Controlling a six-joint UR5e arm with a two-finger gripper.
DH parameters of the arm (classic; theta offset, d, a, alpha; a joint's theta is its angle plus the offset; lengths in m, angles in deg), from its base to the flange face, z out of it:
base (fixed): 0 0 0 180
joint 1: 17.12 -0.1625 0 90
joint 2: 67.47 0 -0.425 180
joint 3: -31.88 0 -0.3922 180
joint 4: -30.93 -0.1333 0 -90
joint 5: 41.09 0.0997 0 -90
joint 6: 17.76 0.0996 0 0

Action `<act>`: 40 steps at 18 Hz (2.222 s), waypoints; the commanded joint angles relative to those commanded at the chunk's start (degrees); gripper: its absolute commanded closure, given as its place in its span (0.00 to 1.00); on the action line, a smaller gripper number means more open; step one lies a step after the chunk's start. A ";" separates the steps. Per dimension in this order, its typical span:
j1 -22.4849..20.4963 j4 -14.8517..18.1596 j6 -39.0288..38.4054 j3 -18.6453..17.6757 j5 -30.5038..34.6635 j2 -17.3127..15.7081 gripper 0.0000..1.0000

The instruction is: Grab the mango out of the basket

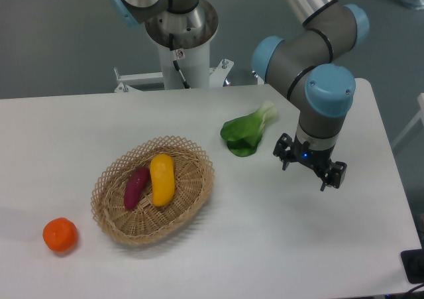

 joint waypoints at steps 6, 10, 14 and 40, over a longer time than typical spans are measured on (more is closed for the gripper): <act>0.00 -0.17 0.00 -0.09 -0.09 -0.09 0.00; -0.09 0.52 -1.05 -0.52 0.00 -0.35 0.00; 0.00 -0.18 -0.97 -5.09 -0.79 -3.07 0.00; 15.63 2.37 -31.72 -11.60 -10.90 -6.77 0.00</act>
